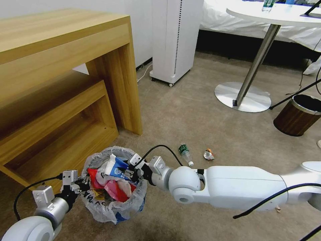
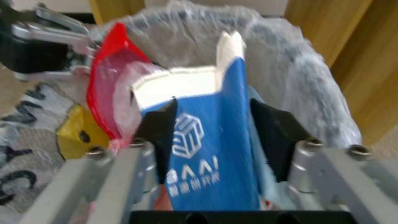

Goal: Pick up the trash bin and place the garbage on the floor into it.

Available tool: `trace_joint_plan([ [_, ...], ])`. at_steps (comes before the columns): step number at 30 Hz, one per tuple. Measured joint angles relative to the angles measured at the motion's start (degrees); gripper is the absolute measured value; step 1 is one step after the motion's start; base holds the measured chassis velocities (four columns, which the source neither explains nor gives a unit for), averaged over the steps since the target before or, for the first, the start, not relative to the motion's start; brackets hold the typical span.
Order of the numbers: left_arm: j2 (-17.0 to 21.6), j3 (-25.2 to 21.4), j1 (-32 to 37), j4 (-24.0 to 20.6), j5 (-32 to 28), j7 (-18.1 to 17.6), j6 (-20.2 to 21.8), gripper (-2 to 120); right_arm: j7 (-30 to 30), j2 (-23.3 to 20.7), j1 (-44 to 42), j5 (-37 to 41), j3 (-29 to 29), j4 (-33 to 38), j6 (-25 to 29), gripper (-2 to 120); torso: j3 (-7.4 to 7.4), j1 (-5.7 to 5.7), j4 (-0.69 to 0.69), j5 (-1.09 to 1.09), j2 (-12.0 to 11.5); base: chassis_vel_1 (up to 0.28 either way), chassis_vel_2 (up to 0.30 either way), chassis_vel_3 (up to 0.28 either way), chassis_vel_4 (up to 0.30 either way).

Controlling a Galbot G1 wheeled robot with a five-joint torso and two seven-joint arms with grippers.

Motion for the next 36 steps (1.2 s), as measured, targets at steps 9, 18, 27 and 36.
trace_joint_plan([
  [9,-0.1,-0.4,0.5,-0.3,0.1,0.1,0.0,1,-5.3,-0.1,-0.2,-2.9,0.1,-0.2,4.7,87,0.00,0.00,0.00,0.00,0.0,0.000,0.000,0.000,0.000],
  [18,-0.2,-0.4,0.1,0.5,0.2,0.1,0.0,1,-14.1,-0.9,-3.1,-5.8,3.3,-1.7,16.6,100,0.00,0.00,0.01,0.00,0.0,0.000,0.000,0.000,0.000],
  [27,-0.4,-1.2,0.3,0.8,0.1,0.1,0.0,1,-19.6,-3.8,-9.7,-8.2,16.3,-2.1,23.9,100,0.00,0.00,0.01,0.00,0.0,0.000,0.000,0.000,0.000],
  [36,-1.3,-2.2,0.9,-0.1,-0.1,-0.1,0.3,1,-20.6,-5.2,-23.1,-7.9,41.5,-0.8,24.5,100,0.00,0.00,0.02,0.01,0.0,0.000,0.000,0.000,0.000],
])
